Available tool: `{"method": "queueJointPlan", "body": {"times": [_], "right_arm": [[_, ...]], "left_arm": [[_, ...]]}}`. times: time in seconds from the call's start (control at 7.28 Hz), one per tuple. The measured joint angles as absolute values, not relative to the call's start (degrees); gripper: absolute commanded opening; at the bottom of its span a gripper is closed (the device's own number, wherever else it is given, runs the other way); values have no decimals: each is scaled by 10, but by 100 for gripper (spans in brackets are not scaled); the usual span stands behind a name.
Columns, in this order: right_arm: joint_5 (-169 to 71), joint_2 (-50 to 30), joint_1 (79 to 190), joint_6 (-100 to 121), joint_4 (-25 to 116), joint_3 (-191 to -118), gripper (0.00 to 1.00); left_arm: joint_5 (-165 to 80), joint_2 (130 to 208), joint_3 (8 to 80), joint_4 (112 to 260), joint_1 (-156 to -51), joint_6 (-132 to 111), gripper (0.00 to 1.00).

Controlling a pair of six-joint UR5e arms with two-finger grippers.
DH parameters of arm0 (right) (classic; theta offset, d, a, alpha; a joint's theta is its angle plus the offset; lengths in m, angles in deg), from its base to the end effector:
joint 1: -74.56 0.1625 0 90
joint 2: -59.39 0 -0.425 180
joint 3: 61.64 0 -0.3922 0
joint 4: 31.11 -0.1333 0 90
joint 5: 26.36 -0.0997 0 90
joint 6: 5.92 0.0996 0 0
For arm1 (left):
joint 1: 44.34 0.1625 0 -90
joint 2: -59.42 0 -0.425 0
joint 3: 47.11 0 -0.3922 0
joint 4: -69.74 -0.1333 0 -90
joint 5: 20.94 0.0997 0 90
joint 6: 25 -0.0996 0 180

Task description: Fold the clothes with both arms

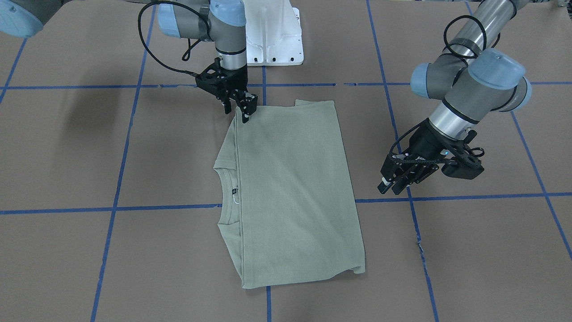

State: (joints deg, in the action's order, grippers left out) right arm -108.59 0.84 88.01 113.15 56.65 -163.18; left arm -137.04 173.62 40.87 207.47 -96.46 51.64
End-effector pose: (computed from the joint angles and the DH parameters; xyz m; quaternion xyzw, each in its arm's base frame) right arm -0.5970 -0.2937 0.2564 0.0098 -0.3886 0.3582 0.8489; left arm 0.3319 -0.5724 0.3392 0.1462 0.5696 -0.1429 0.7961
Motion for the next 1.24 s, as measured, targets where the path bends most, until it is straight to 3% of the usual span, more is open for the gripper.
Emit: {"method": "queueJointPlan", "body": {"times": [0.14, 0.27, 0.41, 1.24], "right_arm": [[-1086, 8, 880, 1132, 552, -1625, 69], [-1086, 8, 880, 1132, 544, -1620, 44], [-1086, 8, 880, 1132, 542, -1618, 0], [-1092, 1, 876, 1128, 545, -1638, 0]], "left_arm": [[-1371, 1736, 409, 2075, -965, 516, 50], [-1371, 1736, 409, 2075, -965, 516, 50], [-1371, 1736, 409, 2075, -965, 516, 50], [-1372, 1730, 420, 2075, -964, 518, 50]]}}
